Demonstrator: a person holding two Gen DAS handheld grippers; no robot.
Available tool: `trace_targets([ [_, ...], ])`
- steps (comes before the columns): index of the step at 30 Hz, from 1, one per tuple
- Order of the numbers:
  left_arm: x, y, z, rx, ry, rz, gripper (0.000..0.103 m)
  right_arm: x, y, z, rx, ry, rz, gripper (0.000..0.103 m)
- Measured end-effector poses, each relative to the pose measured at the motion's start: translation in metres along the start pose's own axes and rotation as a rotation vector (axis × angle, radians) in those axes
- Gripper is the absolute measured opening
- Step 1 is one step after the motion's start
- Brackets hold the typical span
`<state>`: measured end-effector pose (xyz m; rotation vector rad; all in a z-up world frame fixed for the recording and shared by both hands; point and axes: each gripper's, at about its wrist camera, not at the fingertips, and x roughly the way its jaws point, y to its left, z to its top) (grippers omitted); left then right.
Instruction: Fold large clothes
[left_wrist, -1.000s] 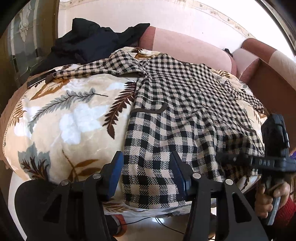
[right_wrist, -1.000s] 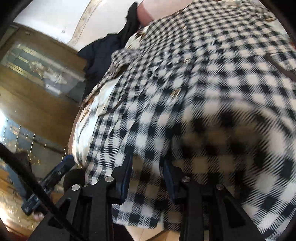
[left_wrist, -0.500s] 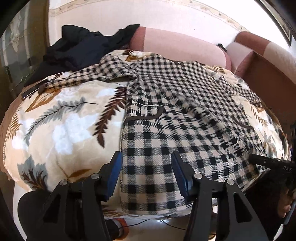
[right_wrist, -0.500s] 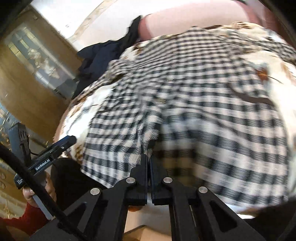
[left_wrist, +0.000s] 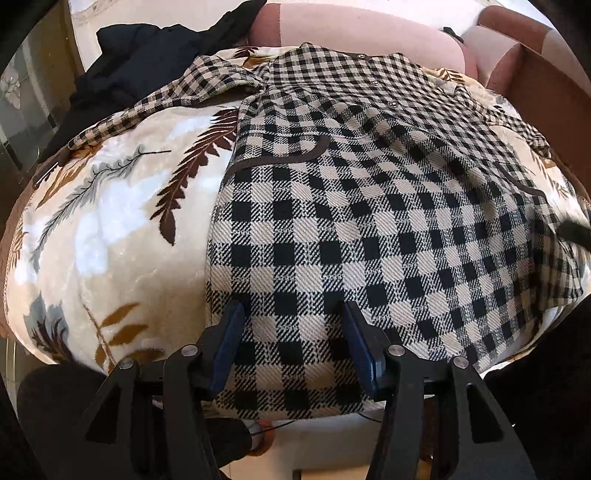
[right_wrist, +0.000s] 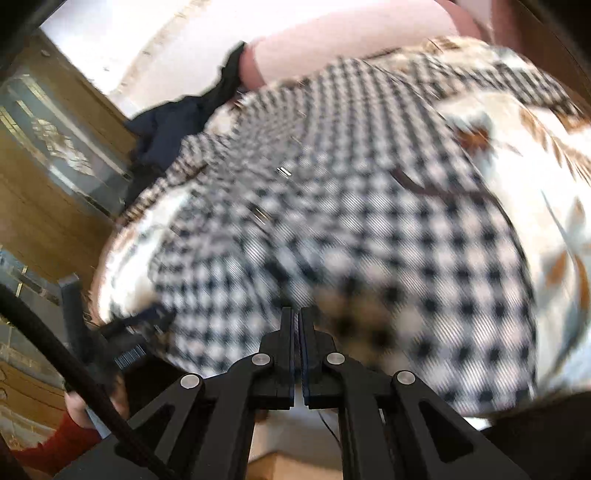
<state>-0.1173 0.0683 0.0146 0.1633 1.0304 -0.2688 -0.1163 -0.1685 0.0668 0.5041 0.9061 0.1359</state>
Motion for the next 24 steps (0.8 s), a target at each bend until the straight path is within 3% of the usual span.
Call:
trace_targets([
  [4, -0.015, 0.003, -0.001, -0.024, -0.023, -0.029, 0.054, 0.039, 0.021, 0.02, -0.015, 0.003, 0.063, 0.004],
  [8, -0.04, 0.01, 0.0, -0.036, -0.098, -0.011, 0.054, 0.089, 0.017, 0.012, -0.049, 0.106, -0.091, 0.008],
  [10, -0.047, 0.015, 0.001, -0.05, -0.123, -0.004, 0.055, 0.086, 0.011, 0.006, -0.027, 0.064, -0.047, 0.008],
  [15, -0.048, 0.04, 0.004, -0.125, -0.127, 0.007, 0.055, 0.076, 0.002, 0.001, 0.017, 0.119, -0.029, 0.008],
  [19, -0.051, 0.07, 0.014, -0.193, -0.149, 0.016, 0.056, 0.051, 0.003, 0.002, -0.011, 0.085, -0.095, 0.027],
  [24, -0.033, 0.138, 0.06, -0.334, -0.192, 0.057, 0.063, 0.031, 0.025, 0.038, -0.097, 0.026, -0.138, 0.034],
])
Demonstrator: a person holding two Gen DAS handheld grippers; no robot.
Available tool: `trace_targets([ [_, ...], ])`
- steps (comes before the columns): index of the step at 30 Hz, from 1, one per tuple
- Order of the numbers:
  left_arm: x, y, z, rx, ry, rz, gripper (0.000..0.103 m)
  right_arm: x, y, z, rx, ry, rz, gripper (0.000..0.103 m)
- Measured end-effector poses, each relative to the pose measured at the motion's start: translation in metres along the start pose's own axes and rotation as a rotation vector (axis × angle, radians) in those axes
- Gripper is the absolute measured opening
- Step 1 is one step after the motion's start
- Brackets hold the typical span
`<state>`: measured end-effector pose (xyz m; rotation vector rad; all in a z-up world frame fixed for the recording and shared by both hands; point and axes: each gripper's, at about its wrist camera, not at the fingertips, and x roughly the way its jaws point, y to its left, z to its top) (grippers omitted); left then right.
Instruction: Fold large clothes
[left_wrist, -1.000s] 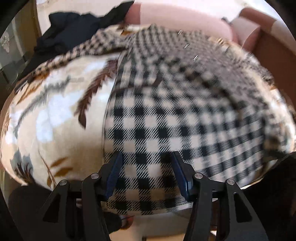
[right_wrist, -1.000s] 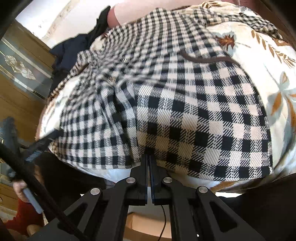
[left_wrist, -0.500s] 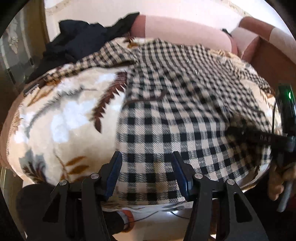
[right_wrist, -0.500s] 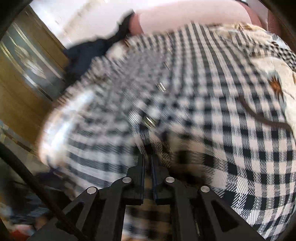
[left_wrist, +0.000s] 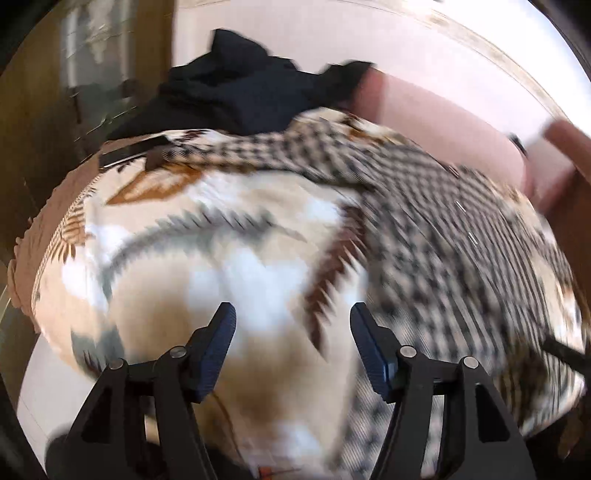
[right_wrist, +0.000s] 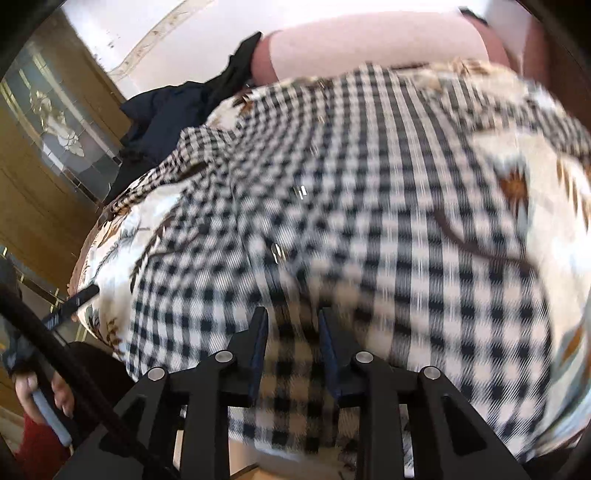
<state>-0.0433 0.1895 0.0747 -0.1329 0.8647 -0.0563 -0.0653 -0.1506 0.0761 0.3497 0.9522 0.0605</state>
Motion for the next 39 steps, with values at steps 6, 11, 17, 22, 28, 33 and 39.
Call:
trace_targets([
  [6, 0.085, 0.07, 0.079, -0.237, 0.046, -0.016, 0.063, 0.024, 0.0, 0.05, -0.031, -0.106, -0.109, 0.048],
  [11, 0.138, 0.118, 0.123, -0.47, 0.07, -0.154, 0.063, 0.066, -0.018, 0.073, -0.011, -0.1, -0.173, 0.048],
  [17, 0.177, 0.143, 0.158, -0.543, 0.042, -0.109, 0.065, 0.101, -0.038, 0.064, 0.026, -0.035, -0.197, 0.048],
  [22, 0.189, 0.169, 0.173, -0.658, 0.027, -0.143, 0.032, 0.11, -0.033, 0.062, -0.023, -0.052, -0.236, 0.048],
  [28, 0.137, 0.202, 0.188, -0.736, -0.133, 0.047, 0.004, 0.113, -0.036, 0.064, -0.021, -0.058, -0.23, 0.049],
  [33, 0.118, 0.208, 0.192, -0.721, -0.186, 0.144, 0.004, 0.115, -0.035, 0.063, -0.035, -0.059, -0.241, 0.049],
  [39, 0.123, 0.185, 0.193, -0.674, -0.177, 0.158, 0.003, 0.114, -0.033, 0.063, -0.038, -0.062, -0.25, 0.049],
])
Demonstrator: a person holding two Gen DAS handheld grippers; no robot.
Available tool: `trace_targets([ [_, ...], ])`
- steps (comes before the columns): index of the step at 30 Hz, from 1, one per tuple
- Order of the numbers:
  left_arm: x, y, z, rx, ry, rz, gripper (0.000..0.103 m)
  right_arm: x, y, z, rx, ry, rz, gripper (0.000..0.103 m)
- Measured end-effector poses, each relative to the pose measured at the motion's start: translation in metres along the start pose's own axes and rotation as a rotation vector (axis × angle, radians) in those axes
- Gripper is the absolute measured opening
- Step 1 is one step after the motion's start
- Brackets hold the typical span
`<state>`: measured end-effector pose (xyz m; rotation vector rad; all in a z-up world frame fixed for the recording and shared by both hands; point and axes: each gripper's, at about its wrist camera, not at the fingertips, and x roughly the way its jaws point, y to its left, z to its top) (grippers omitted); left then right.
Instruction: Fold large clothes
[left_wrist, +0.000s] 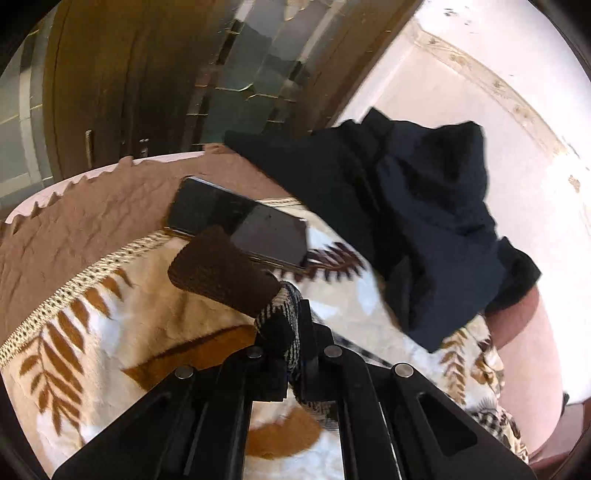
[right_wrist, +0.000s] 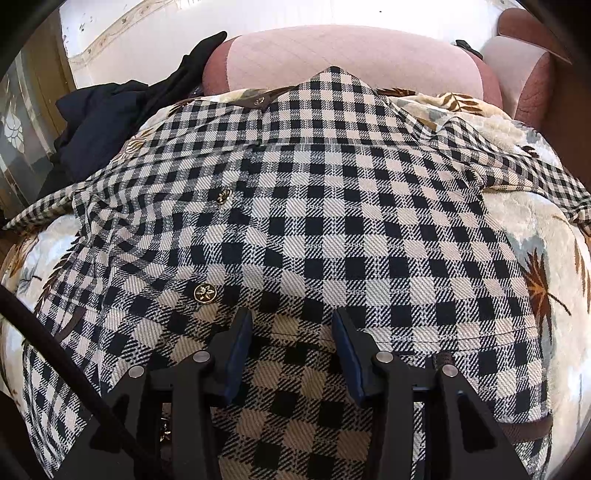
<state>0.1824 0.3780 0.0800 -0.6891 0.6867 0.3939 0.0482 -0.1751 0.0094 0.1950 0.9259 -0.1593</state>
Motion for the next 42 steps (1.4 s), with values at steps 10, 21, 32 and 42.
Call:
trace_targets([
  [10, -0.035, -0.15, -0.09, 0.305, 0.111, -0.367, 0.003, -0.012, 0.0, -0.003, 0.029, -0.015, 0.008, 0.049],
  [21, -0.034, -0.261, -0.31, 0.885, 0.416, -0.512, 0.016, -0.028, -0.031, 0.001, 0.198, -0.025, 0.084, 0.049],
  [32, -0.112, -0.2, -0.252, 0.818, 0.312, -0.566, 0.057, -0.03, -0.008, -0.001, 0.103, -0.029, 0.079, 0.049],
  [42, -0.126, -0.116, -0.185, 0.604, 0.17, -0.403, 0.069, -0.016, 0.031, 0.062, 0.097, 0.0, 0.255, 0.061],
])
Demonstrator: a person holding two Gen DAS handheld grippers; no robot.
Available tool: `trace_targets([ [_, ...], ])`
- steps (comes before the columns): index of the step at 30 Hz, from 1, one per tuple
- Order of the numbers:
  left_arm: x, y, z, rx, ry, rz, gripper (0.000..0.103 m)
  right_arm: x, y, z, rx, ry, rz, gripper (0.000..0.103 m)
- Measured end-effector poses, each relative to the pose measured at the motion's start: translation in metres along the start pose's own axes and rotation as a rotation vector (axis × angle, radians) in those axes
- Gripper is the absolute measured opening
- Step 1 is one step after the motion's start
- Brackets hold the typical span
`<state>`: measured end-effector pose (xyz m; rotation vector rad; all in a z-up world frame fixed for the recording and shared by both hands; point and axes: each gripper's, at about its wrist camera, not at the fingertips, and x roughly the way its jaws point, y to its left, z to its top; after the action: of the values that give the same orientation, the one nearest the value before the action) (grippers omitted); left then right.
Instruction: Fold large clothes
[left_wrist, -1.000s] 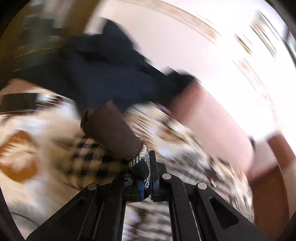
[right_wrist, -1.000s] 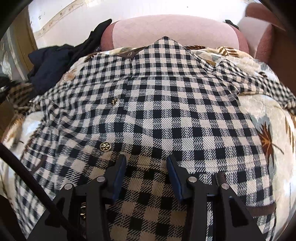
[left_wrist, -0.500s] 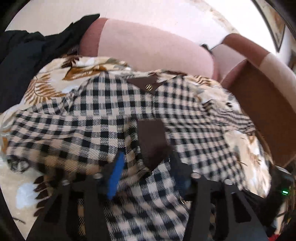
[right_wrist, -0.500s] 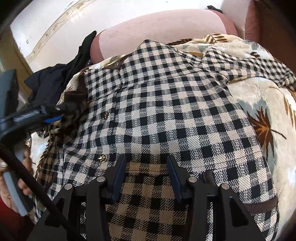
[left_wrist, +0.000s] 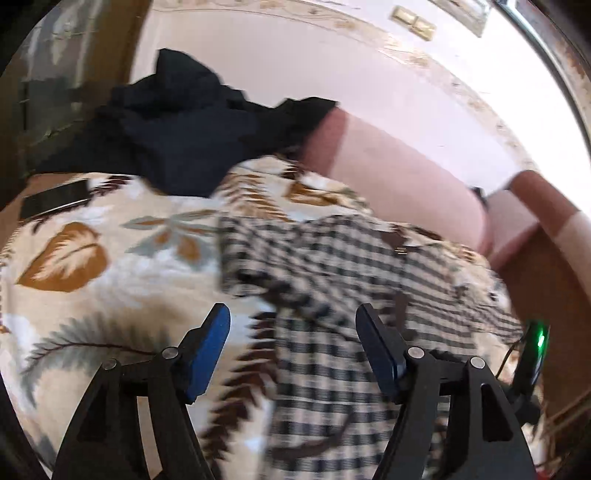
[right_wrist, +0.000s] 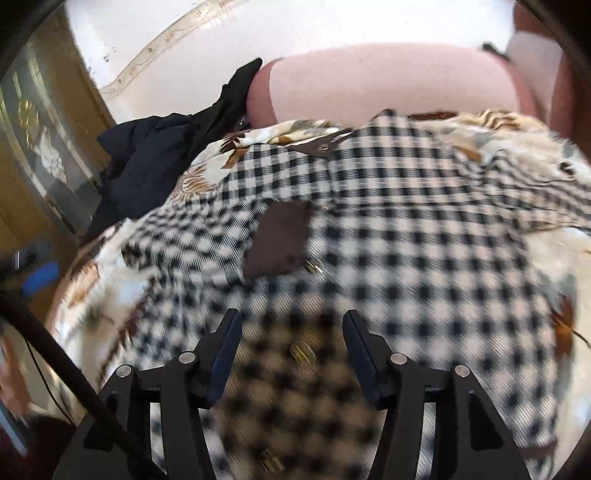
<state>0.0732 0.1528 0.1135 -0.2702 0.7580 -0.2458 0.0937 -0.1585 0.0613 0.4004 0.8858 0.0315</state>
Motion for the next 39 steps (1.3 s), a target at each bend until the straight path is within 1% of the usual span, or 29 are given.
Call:
trace_targets([
  [3, 0.007, 0.02, 0.002, -0.025, -0.008, 0.012, 0.069, 0.029, -0.003, 0.012, 0.154, 0.079, 0.122, 0.061],
  [4, 0.009, 0.025, 0.002, -0.033, -0.007, 0.015, 0.069, 0.037, -0.002, 0.012, 0.195, 0.093, 0.149, 0.061],
  [5, 0.012, 0.031, 0.003, -0.047, -0.002, 0.011, 0.069, 0.045, 0.001, 0.014, 0.225, 0.106, 0.157, 0.061],
  [7, 0.018, 0.039, 0.005, -0.065, 0.007, 0.003, 0.069, 0.059, 0.007, 0.018, 0.243, 0.121, 0.146, 0.061],
  [9, 0.023, 0.045, 0.007, -0.082, 0.014, 0.002, 0.069, 0.075, 0.012, 0.025, 0.256, 0.134, 0.115, 0.061],
  [10, 0.024, 0.046, 0.007, -0.087, 0.017, 0.004, 0.069, 0.081, 0.013, 0.028, 0.263, 0.128, 0.091, 0.054],
  [11, 0.027, 0.048, 0.007, -0.092, 0.021, 0.007, 0.069, 0.085, 0.014, 0.033, 0.27, 0.122, 0.07, 0.034],
  [13, 0.032, 0.049, 0.006, -0.101, 0.027, 0.012, 0.069, 0.091, 0.015, 0.046, 0.287, 0.118, 0.077, 0.012],
  [14, 0.035, 0.049, 0.006, -0.104, 0.032, 0.015, 0.069, 0.088, 0.015, 0.052, 0.287, 0.1, 0.077, 0.011],
  [15, 0.038, 0.049, 0.005, -0.108, 0.038, 0.014, 0.069, 0.078, 0.016, 0.061, 0.262, 0.062, 0.062, 0.01],
  [19, 0.055, 0.044, 0.003, -0.123, 0.086, -0.015, 0.069, 0.043, 0.017, 0.092, 0.146, -0.031, 0.003, 0.01],
  [22, 0.07, 0.034, -0.001, -0.117, 0.114, -0.016, 0.069, 0.019, -0.002, 0.11, 0.079, -0.082, -0.112, 0.01],
  [23, 0.074, 0.031, -0.003, -0.108, 0.12, -0.01, 0.07, 0.015, -0.01, 0.111, 0.072, -0.089, -0.146, 0.01],
  [25, 0.082, 0.025, -0.006, -0.09, 0.132, 0.002, 0.069, 0.008, -0.032, 0.113, 0.047, -0.096, -0.249, 0.01],
  [26, 0.086, 0.021, -0.008, -0.079, 0.142, 0.008, 0.069, 0.009, -0.045, 0.113, 0.027, -0.094, -0.323, 0.01],
  [28, 0.095, 0.015, -0.011, -0.061, 0.161, 0.019, 0.069, 0.014, -0.062, 0.109, 0.007, -0.076, -0.415, 0.01],
  [30, 0.104, 0.009, -0.014, -0.044, 0.18, 0.024, 0.069, 0.021, -0.09, 0.104, 0.008, -0.033, -0.5, 0.01],
  [31, 0.108, 0.004, -0.017, -0.032, 0.191, 0.026, 0.069, 0.026, -0.099, 0.101, 0.017, -0.011, -0.528, 0.011],
  [32, 0.111, 0.001, -0.019, -0.02, 0.199, 0.027, 0.07, 0.029, -0.109, 0.1, 0.027, 0.012, -0.547, 0.02],
  [34, 0.116, -0.006, -0.022, 0.008, 0.214, 0.036, 0.069, 0.029, -0.123, 0.096, 0.05, 0.024, -0.585, 0.029],
  [35, 0.119, -0.01, -0.024, 0.028, 0.223, 0.047, 0.069, 0.022, -0.128, 0.096, 0.064, 0.006, -0.614, 0.033],
  [37, 0.123, -0.015, -0.029, 0.059, 0.239, 0.065, 0.07, 0.009, -0.134, 0.098, 0.096, -0.03, -0.624, 0.036],
  [39, 0.127, -0.018, -0.034, 0.075, 0.257, 0.072, 0.069, -0.011, -0.138, 0.098, 0.14, -0.087, -0.64, 0.036],
])
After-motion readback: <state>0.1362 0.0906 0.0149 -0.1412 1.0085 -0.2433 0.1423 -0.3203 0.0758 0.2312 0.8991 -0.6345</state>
